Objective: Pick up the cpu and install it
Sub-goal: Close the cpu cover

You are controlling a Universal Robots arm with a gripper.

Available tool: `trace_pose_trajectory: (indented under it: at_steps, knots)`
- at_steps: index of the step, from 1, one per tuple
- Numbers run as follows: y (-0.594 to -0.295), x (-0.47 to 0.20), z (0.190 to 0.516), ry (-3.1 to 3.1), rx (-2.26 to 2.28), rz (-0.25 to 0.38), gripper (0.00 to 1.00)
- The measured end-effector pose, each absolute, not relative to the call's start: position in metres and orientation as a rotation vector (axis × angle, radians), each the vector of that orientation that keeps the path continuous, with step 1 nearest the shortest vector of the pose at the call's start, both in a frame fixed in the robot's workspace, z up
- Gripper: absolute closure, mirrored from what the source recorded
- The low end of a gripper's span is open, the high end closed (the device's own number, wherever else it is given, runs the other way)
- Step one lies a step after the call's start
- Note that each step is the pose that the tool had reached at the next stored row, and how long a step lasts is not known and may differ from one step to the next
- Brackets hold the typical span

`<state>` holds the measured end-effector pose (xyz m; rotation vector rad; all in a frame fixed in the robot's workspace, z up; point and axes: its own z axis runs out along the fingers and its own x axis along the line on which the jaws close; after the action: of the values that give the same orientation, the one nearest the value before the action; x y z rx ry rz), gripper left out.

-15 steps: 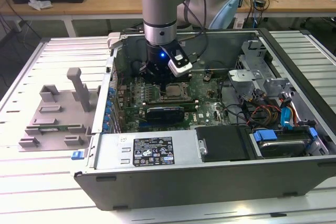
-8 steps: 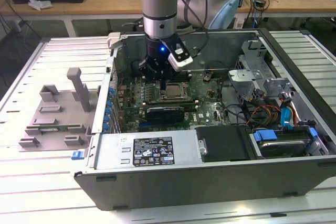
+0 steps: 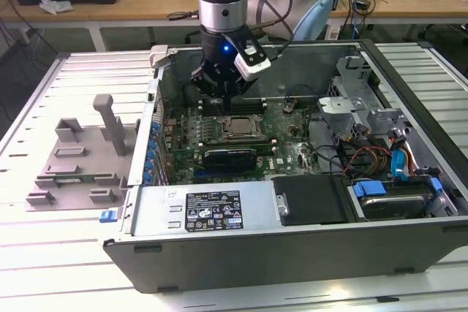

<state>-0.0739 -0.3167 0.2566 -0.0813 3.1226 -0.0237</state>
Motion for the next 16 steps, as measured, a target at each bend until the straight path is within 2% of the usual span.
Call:
trace_pose_trajectory:
  at_steps: [16]
  knots:
    - [-0.317,-0.03,0.257,3.123,-0.081,-0.024,0.89]
